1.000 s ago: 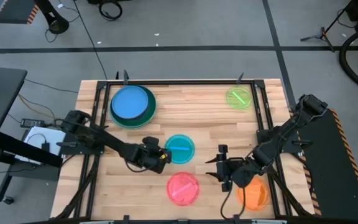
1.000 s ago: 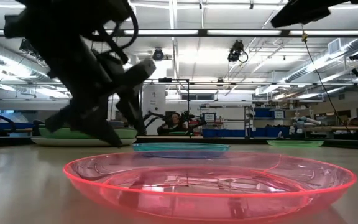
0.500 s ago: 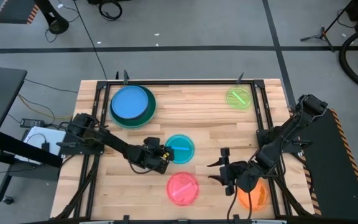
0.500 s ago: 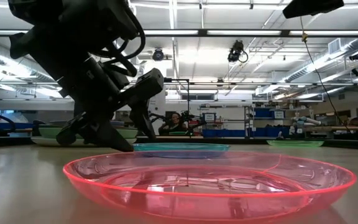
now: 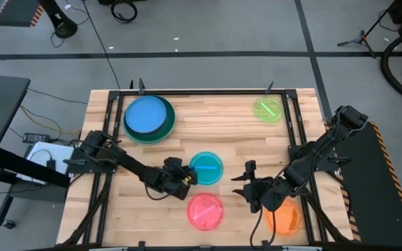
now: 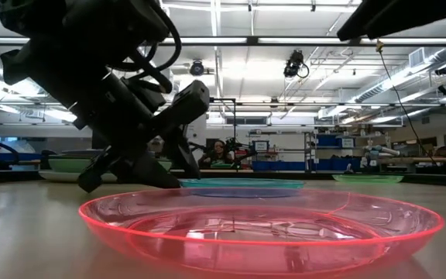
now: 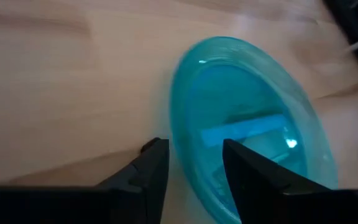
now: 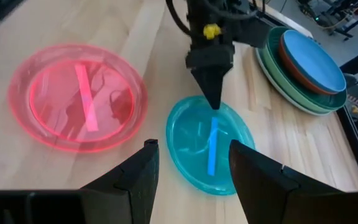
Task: Stack plastic plates
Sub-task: Stack the light blue plate on top of the pink plate
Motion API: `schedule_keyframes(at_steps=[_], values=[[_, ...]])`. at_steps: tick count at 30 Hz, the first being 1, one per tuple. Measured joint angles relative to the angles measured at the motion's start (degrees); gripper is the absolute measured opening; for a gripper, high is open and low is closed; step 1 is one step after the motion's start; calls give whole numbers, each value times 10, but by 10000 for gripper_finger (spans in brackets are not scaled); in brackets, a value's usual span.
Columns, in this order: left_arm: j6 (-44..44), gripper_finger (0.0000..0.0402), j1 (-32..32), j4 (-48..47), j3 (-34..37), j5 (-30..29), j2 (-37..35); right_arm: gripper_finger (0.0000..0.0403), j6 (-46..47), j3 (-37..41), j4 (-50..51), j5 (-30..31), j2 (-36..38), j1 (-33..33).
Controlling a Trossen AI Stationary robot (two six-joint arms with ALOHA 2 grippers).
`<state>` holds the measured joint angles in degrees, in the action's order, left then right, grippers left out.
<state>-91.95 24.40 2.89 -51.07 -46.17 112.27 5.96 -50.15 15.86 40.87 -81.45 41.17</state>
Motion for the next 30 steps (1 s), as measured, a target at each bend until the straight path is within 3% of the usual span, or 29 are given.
schedule_keyframes(at_steps=[9, 17, 20, 25, 30], values=[[14, 166, -2, 1, -1, 9, 10, 199, 14, 0, 16, -4, 0, 2], [42, 123, -2, 1, -1, 28, 11, 199, -10, 0, 39, -4, 0, -1], [70, 96, -2, 1, 0, 33, 12, 200, -1, -4, 105, -5, 4, 0], [154, 20, -15, -21, 1, 69, -27, 204, 118, -57, 262, -9, 13, -4], [276, 7, -48, -41, 4, 99, -114, 206, 164, -102, 335, -45, 13, -10]])
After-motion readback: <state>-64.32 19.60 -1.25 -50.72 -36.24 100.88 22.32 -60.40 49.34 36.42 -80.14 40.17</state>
